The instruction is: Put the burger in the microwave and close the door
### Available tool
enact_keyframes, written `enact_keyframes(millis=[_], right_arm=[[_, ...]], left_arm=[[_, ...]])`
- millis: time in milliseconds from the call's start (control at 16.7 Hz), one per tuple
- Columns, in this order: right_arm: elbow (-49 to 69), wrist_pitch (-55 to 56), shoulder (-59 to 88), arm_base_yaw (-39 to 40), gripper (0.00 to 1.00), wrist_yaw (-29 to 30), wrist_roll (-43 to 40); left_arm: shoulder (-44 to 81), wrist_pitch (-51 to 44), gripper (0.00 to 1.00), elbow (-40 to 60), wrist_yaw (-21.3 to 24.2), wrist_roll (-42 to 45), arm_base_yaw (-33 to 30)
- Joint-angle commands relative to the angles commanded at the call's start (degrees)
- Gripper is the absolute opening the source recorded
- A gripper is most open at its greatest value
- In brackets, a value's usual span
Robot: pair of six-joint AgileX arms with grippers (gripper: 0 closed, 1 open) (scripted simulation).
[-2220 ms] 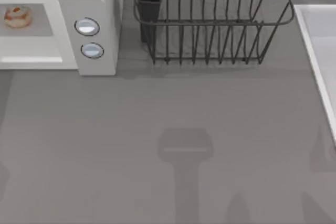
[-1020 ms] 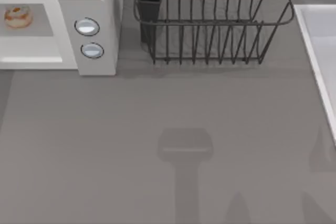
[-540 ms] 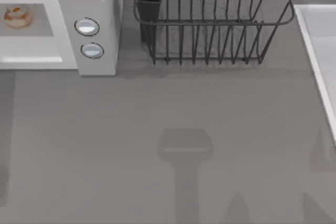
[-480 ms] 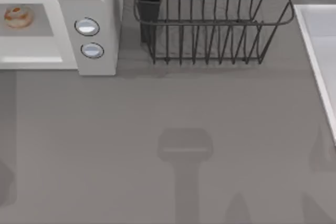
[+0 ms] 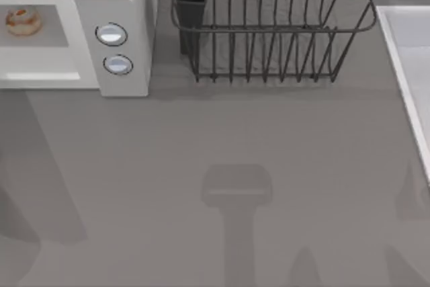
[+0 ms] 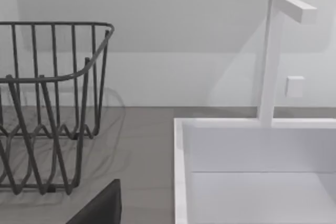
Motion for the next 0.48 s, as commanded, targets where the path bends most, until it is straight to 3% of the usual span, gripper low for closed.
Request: enact_keyframes(millis=[240,480], right_arm=[[0.0,0.0,0.0,0.0,1.0,0.0,0.0],[0.0,0.0,0.0,0.0,1.0,0.0,0.0]], left_arm=[[-0.59,0.08,0.0,-0.63,-0.31,-0.78,-0.58],[-6.97,1.95,0.0,-6.04,-4.32,-7.02,-7.28]])
